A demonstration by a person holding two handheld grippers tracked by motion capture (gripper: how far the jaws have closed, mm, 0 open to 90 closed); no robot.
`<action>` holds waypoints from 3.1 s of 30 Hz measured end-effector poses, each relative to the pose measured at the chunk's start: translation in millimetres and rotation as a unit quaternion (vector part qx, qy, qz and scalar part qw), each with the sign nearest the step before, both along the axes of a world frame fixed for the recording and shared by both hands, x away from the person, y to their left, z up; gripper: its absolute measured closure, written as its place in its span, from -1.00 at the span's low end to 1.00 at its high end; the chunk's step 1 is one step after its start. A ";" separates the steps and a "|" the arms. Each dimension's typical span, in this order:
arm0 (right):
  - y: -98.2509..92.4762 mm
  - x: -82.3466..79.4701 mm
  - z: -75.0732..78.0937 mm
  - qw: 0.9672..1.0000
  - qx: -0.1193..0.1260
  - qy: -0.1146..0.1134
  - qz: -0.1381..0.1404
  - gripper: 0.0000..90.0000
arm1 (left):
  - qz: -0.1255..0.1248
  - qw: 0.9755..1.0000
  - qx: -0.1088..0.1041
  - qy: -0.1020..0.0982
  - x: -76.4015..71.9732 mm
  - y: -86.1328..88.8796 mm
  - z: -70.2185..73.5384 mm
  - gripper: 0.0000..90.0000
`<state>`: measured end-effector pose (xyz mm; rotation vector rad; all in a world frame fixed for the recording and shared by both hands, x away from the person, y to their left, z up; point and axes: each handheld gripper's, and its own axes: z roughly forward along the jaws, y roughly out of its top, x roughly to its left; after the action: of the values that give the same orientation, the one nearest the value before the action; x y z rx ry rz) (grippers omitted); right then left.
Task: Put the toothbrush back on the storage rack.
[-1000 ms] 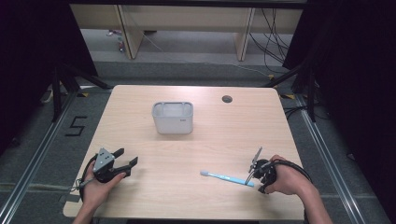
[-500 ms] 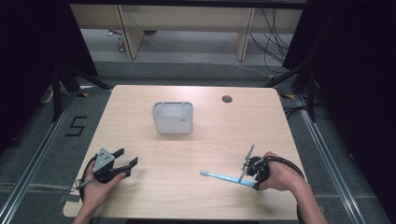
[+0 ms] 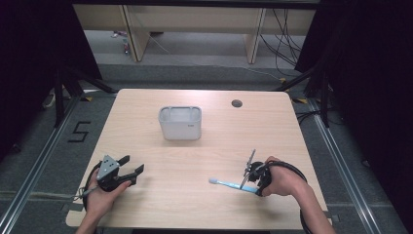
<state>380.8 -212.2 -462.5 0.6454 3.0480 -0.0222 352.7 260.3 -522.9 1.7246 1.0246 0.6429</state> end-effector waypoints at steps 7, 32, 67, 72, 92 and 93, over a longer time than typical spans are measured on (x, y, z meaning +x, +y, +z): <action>8.0 2.3 -0.7 1.000 -0.002 0.004 0.013 0.46 | 0.001 1.000 0.000 0.001 -0.2 -0.3 0.0 -0.33; 34.9 14.7 -8.2 0.998 -0.003 0.022 0.052 0.56 | -0.001 1.000 -0.003 0.004 -0.3 -0.5 -0.1 -0.34; 46.6 16.0 -13.2 0.998 -0.010 0.018 0.062 0.76 | -0.003 1.000 -0.006 0.007 -0.3 -0.8 -0.2 -0.35; 44.5 16.8 -13.5 0.998 0.002 0.016 0.064 0.76 | -0.003 1.000 -0.007 0.007 -0.3 -0.6 -0.2 -0.35; 33.8 16.4 3.1 0.998 0.026 -0.017 0.047 0.76 | -0.001 1.000 -0.009 0.009 -0.1 -0.7 -0.2 -0.35; 32.7 16.4 3.9 0.998 0.031 -0.019 0.045 0.76 | -0.001 1.000 -0.009 0.010 -0.1 -0.7 -0.2 -0.35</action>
<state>397.1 -179.5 -458.5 0.5048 3.0490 0.0855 352.6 259.6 -523.1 1.7198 1.0384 0.6157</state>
